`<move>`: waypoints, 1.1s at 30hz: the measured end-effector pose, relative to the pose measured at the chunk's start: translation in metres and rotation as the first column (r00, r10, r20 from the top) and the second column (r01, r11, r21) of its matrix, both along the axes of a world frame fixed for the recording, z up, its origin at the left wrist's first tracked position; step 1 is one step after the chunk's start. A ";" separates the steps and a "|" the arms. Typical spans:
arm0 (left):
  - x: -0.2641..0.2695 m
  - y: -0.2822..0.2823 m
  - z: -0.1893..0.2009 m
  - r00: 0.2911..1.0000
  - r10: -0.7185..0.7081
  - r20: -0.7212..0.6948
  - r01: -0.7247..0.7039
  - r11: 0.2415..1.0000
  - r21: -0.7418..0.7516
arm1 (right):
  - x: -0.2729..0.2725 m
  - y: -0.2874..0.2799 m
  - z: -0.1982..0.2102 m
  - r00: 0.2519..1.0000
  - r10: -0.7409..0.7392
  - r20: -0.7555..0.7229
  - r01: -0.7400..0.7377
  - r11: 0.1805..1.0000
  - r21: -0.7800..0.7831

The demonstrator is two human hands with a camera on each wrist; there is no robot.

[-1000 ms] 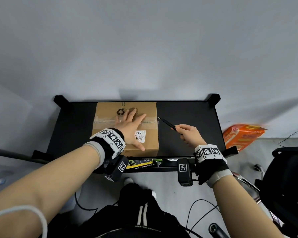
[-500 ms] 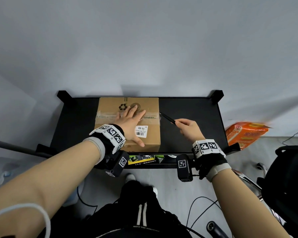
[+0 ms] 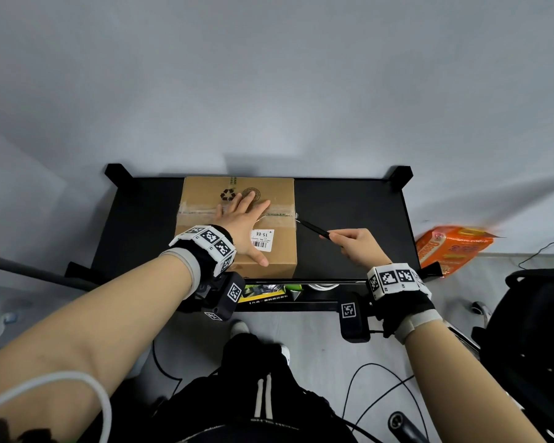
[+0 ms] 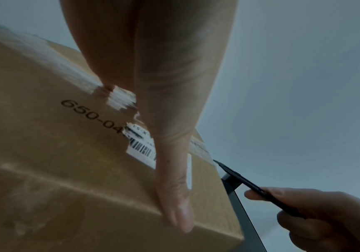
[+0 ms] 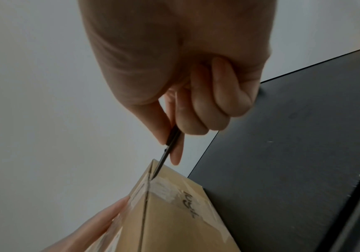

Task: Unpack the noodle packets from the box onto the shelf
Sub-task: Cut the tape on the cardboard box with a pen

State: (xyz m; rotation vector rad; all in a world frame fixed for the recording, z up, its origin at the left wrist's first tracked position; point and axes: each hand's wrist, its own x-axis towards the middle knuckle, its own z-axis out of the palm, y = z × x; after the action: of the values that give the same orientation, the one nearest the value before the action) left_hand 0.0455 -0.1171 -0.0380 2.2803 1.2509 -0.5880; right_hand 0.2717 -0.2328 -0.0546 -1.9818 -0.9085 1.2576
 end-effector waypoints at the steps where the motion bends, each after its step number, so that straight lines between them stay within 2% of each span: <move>1: 0.000 0.000 0.000 1.000 -0.001 -0.002 0.001 1.000 0.000 | 0.000 -0.003 -0.001 1.000 0.018 -0.001 -0.018 1.000 -0.002; 5: 0.001 0.000 0.003 1.000 -0.009 -0.013 0.009 1.000 -0.003 | -0.005 -0.019 -0.005 0.991 0.117 -0.066 -0.118 0.993 -0.012; 9: 0.000 -0.002 0.004 1.000 0.003 -0.001 -0.003 1.000 0.005 | 0.007 -0.032 -0.003 0.989 0.094 -0.115 -0.099 0.994 -0.047; 14: -0.006 -0.005 0.006 0.997 0.049 0.065 -0.049 0.999 0.001 | 0.031 -0.023 0.016 0.997 -0.015 0.077 0.014 1.000 0.025; 17: -0.010 -0.010 0.016 0.964 0.162 0.211 -0.157 0.987 -0.041 | 0.010 0.001 0.021 0.992 0.001 0.127 -0.014 0.995 0.098; 20: -0.015 -0.012 0.024 0.876 0.242 0.417 -0.215 0.970 -0.111 | -0.031 0.027 0.023 0.997 0.061 0.056 -0.070 0.984 0.166; 23: -0.020 -0.012 0.032 0.723 0.422 0.546 -0.286 0.903 -0.320 | -0.076 0.044 0.030 0.982 0.179 0.068 -0.190 0.955 0.227; 25: -0.024 -0.007 0.038 0.595 0.583 0.554 -0.339 0.806 -0.485 | -0.104 0.052 0.035 0.969 0.236 0.068 -0.246 0.933 0.262; 27: -0.032 -0.005 0.042 0.497 0.700 0.513 -0.362 0.705 -0.611 | -0.130 0.059 0.038 0.957 0.286 0.038 -0.286 0.918 0.275; 31: -0.068 0.007 0.041 0.359 0.817 0.451 -0.439 0.574 -0.691 | -0.171 0.075 0.041 0.910 0.413 0.017 -0.405 0.881 0.244; 33: -0.092 0.017 0.039 0.251 0.866 0.432 -0.471 0.499 -0.727 | -0.181 0.084 0.038 0.892 0.442 0.097 -0.452 0.869 0.203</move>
State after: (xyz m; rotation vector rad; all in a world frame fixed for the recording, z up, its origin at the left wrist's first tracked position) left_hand -0.0464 -0.1000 0.0005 1.0453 1.2738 0.4227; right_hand 0.0906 -0.1488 -0.0166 -1.6832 -1.5289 1.2852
